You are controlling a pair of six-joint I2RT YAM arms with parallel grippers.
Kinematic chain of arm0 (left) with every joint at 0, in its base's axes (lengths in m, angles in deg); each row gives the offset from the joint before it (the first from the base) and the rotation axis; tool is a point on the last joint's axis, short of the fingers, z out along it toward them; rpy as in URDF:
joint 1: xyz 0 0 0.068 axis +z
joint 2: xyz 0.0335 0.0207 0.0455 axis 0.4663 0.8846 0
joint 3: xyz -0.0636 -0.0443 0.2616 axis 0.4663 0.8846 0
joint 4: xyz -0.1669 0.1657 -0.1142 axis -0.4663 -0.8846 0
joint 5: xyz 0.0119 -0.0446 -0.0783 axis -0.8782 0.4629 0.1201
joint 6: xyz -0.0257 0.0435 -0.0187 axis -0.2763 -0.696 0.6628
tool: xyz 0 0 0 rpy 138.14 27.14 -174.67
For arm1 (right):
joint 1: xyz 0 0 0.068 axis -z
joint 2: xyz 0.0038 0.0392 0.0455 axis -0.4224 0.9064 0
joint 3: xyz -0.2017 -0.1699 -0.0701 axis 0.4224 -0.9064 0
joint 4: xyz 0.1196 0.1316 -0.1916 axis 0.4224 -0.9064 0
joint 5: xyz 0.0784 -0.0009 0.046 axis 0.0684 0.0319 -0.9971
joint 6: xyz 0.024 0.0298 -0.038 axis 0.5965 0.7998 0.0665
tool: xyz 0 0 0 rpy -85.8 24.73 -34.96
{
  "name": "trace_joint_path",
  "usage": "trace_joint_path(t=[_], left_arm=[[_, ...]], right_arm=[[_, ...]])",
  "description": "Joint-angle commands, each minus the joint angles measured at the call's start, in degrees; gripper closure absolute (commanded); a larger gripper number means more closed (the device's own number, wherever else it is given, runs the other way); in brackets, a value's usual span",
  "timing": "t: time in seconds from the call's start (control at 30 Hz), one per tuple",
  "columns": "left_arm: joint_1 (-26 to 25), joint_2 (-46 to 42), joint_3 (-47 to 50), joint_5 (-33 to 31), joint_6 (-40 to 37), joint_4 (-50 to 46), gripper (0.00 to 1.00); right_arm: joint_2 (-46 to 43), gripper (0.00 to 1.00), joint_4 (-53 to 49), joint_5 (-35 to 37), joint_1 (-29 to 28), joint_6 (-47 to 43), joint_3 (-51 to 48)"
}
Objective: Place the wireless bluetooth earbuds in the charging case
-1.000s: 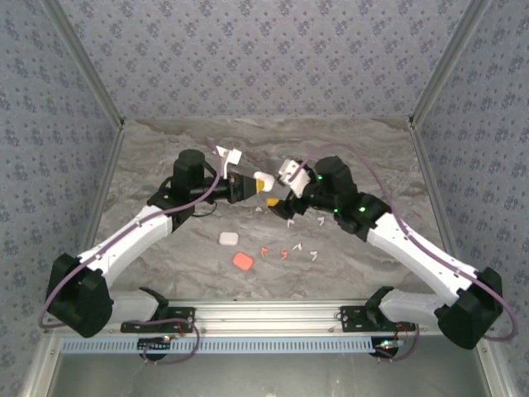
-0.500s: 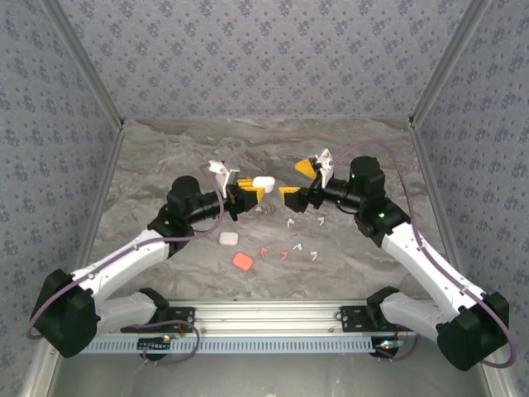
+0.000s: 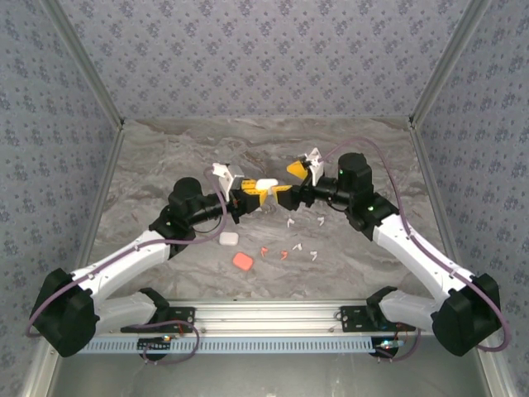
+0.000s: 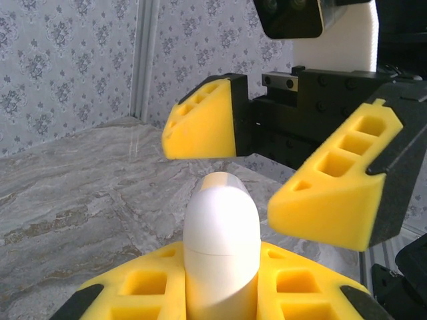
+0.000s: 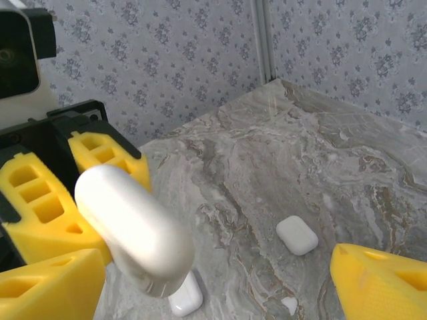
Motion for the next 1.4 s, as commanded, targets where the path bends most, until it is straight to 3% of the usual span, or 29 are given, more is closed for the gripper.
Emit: trace_joint_path(t=[0.0, 0.37, 0.6, 0.93, 1.13, 1.37], left_arm=[[-0.36, -0.97, -2.27, 1.93, -1.88, 1.55, 1.00], [-0.67, -0.81, -2.11, 4.43, -5.66, 1.66, 1.00], [-1.14, -0.59, -1.38, 2.36, -9.30, 1.58, 1.00], [-1.16, -3.34, 3.02, 0.08, -13.88, 2.68, 1.00], [-1.16, -6.16, 3.69, 1.09, -14.07, 0.55, 1.00], [-1.15, -7.79, 3.87, 1.04, -13.67, -0.29, 1.00]], right_arm=[[1.18, 0.11, 0.46, 1.30, 0.01, 0.60, 3.26], [4.26, 0.12, -1.83, 2.01, 1.59, 0.37, 6.93], [2.37, 0.12, -2.56, -0.27, 2.93, 1.63, 7.14], [-3.75, 0.10, -14.17, -2.85, 12.49, 7.55, 4.68], [4.84, 0.28, -24.22, 1.67, 14.08, 7.81, 5.38], [14.63, 0.42, -20.21, 5.06, 11.65, 9.25, 3.69]])
